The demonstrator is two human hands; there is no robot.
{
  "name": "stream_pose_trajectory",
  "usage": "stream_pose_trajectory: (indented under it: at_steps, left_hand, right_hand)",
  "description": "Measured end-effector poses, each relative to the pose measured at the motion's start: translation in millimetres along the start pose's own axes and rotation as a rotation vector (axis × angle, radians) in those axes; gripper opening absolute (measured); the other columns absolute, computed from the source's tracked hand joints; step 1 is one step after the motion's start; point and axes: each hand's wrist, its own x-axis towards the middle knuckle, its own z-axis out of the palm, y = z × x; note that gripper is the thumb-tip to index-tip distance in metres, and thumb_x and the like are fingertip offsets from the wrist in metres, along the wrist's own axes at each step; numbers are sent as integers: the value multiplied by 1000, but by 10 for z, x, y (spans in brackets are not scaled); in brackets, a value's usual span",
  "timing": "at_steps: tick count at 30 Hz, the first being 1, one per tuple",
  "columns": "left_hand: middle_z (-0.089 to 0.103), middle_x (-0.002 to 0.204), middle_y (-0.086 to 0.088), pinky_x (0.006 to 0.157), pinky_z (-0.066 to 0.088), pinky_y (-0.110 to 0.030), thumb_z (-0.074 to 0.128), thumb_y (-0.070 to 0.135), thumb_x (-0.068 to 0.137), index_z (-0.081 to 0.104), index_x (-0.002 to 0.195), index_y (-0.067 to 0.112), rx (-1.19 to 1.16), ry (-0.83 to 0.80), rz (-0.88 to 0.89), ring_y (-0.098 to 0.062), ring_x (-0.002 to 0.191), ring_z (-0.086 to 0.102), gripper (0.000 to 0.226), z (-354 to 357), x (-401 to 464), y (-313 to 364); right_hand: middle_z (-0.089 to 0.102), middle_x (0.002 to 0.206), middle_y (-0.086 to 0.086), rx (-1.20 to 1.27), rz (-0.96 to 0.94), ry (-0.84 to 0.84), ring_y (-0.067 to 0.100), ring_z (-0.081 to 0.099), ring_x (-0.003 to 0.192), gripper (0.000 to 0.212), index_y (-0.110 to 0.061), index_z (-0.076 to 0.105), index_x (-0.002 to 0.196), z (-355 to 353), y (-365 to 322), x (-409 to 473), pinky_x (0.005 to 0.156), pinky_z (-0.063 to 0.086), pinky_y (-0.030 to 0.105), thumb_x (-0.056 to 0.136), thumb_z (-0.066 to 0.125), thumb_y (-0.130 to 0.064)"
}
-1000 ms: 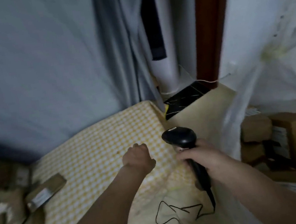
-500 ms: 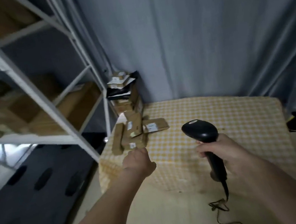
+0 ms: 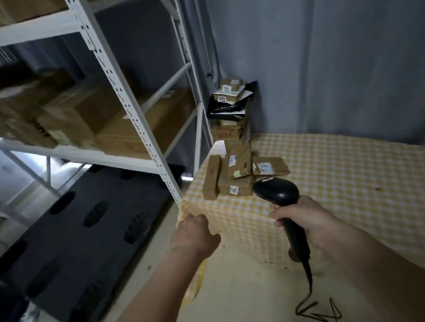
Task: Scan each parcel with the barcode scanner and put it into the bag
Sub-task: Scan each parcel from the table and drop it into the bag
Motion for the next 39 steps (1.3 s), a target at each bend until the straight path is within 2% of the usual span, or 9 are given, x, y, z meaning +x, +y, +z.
stream_pose_trajectory:
  at_steps: [5, 10, 14, 18, 22, 26, 31, 35, 39]
  left_hand:
    - [46, 135, -4, 96, 45, -34, 58, 46, 90, 50, 134, 22, -10, -37, -14, -23, 121, 52, 51, 36, 347, -58]
    - [47, 136, -4, 96, 45, -34, 58, 44, 90, 52, 132, 19, -29, -68, 18, -23, 121, 51, 49, -116, 970, 165]
    - [50, 133, -4, 93, 45, -32, 59, 42, 89, 55, 129, 19, -25, -70, 54, -23, 118, 53, 46, -270, 1574, 480]
    - [51, 132, -5, 92, 47, -33, 60, 41, 86, 54, 128, 19, -39, -139, 44, -24, 117, 55, 48, -241, 2181, 772]
    - [45, 137, -6, 99, 45, -33, 60, 42, 87, 48, 136, 18, -40, -194, 24, -23, 123, 50, 56, -69, 2722, 966]
    - [37, 142, -9, 98, 45, -34, 63, 41, 87, 39, 142, 17, -82, -259, -26, -26, 126, 47, 65, 144, 3145, 1046]
    - [29, 149, -12, 103, 43, -36, 68, 42, 82, 35, 144, 15, -183, -335, -112, -30, 136, 36, 75, 421, 3709, 1040]
    - [34, 149, -14, 108, 39, -41, 76, 50, 74, 33, 144, 12, -298, -412, -172, -30, 137, 36, 91, 628, 4248, 1025]
    - [52, 133, -9, 98, 49, -38, 83, 55, 53, 42, 137, 16, -356, -440, -151, -27, 121, 52, 102, 905, 4828, 909]
  right_hand:
    - [64, 86, 13, 0, 11, -34, 20, 63, 72, 25, -1, 65, 101, 92, -70, 367, 67, 46, 28, 77, 71, 1]
    - [67, 79, 15, -42, 33, -21, 27, 64, 78, 27, 1, 68, 98, -62, -263, 869, 84, 47, 39, 72, 75, 0]
    - [69, 78, 14, -59, 62, 13, 28, 65, 80, 26, -2, 68, 98, -261, -471, 1359, 84, 47, 41, 73, 76, -3]
    - [69, 73, 12, -83, 87, 19, 28, 66, 79, 24, -2, 69, 95, -423, -601, 1838, 88, 48, 42, 73, 77, -3]
    - [68, 74, 13, -74, 131, 14, 26, 66, 77, 23, -2, 69, 95, -519, -656, 2281, 85, 48, 39, 73, 76, -2]
    - [65, 71, 12, -52, 176, 15, 24, 64, 72, 23, 1, 69, 96, -548, -708, 2672, 76, 45, 33, 74, 74, 0]
    - [65, 80, 16, -33, 226, 28, 24, 62, 75, 18, 4, 67, 96, -524, -759, 3104, 71, 44, 30, 78, 70, 1]
    - [65, 80, 14, -24, 267, 50, 26, 62, 80, 15, 3, 69, 92, -488, -709, 3507, 72, 44, 31, 77, 72, 0]
    - [66, 80, 11, 44, 332, 93, 26, 63, 81, 18, 0, 68, 92, -359, -609, 3911, 79, 44, 35, 76, 74, -2]
